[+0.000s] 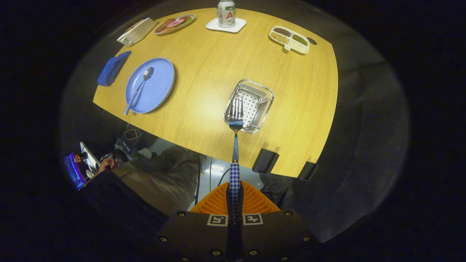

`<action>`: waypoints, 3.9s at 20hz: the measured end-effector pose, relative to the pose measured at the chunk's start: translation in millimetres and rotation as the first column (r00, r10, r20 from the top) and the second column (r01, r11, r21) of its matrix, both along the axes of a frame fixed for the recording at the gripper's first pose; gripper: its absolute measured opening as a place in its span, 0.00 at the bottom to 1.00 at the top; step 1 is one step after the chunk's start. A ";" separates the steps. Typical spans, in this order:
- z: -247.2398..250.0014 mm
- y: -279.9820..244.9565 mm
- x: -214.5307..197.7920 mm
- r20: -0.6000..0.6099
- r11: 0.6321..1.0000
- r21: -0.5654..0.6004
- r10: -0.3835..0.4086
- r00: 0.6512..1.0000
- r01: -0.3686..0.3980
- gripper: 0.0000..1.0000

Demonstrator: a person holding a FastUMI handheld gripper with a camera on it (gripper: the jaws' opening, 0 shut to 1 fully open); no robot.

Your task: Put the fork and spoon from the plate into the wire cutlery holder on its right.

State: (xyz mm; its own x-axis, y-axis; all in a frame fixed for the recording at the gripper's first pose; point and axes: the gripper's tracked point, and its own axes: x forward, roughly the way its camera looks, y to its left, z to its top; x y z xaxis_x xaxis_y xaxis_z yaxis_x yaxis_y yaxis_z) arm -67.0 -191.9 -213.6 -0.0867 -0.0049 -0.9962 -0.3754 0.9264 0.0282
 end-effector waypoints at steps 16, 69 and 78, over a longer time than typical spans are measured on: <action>-51.2 6.9 53.9 -0.246 0.997 -0.059 -0.055 0.968 0.042 0.01; -15.0 248.1 3.9 0.024 0.973 0.218 0.078 0.997 -0.081 0.26; -33.4 306.8 7.1 0.008 0.962 0.265 0.062 0.998 -0.062 0.26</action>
State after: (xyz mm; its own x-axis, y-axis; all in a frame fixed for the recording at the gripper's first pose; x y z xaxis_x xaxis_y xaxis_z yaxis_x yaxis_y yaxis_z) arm -59.9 114.9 -247.0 -0.0953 0.2539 -0.9625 -0.4316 0.8608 0.2698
